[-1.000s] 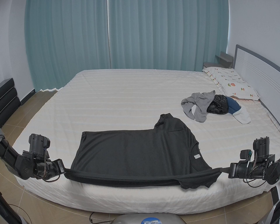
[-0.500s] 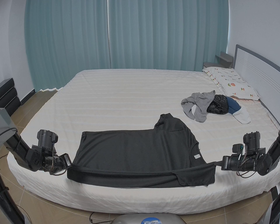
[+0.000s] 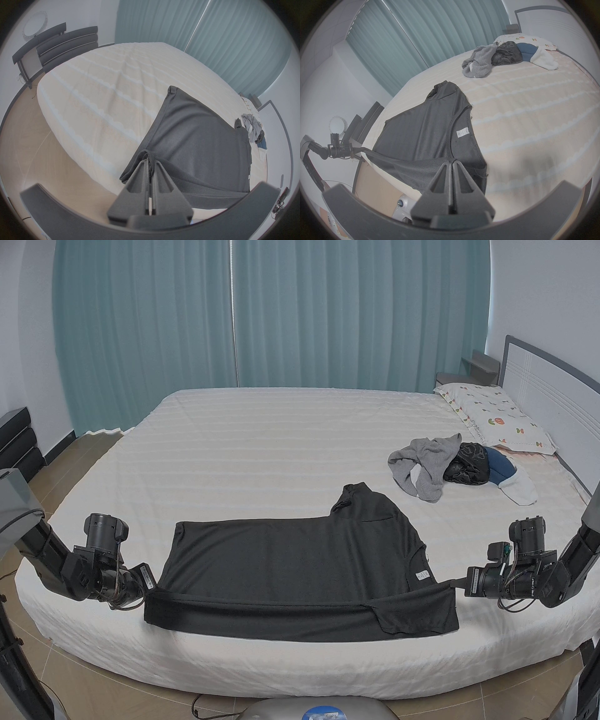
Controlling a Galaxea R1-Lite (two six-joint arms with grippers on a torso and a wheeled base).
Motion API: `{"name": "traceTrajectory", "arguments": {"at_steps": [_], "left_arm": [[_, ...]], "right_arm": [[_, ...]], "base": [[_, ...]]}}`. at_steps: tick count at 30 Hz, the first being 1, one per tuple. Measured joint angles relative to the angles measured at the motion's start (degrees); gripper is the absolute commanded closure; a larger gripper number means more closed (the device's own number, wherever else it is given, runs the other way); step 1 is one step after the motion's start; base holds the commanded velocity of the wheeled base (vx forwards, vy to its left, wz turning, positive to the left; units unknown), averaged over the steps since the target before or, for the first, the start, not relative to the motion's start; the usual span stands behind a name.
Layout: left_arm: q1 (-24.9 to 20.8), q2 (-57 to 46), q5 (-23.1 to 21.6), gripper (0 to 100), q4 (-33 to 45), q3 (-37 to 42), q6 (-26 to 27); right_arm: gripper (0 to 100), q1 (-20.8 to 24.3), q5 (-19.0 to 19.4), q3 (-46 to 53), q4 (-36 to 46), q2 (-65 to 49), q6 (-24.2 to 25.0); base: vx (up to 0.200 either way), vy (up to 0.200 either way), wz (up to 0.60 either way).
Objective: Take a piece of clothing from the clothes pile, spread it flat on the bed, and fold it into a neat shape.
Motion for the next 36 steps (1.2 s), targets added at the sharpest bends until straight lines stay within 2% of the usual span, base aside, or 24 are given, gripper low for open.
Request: {"name": "traceTrajectory", "arguments": {"at_steps": [18,26,36], "left_arm": [[0.2,-3.0,-0.3,100,2.5,0.3,0.1],[-0.1,1.4,-1.0,100,2.2,-2.4,-0.1],[-0.1,6.6,-1.8,100,2.2,-7.2,-3.6]], "right_arm": [[100,0.6,-0.1,0.3,0.1,-1.5,-0.1],[100,1.1,-0.5,-3.7,0.3,1.9,-0.1],[100,1.7,-2.5,-9.9,0.4,8.3,-0.1]], "base": [[0.0,0.0,0.0],[0.0,0.0,0.0],[0.0,0.0,0.0]]}}
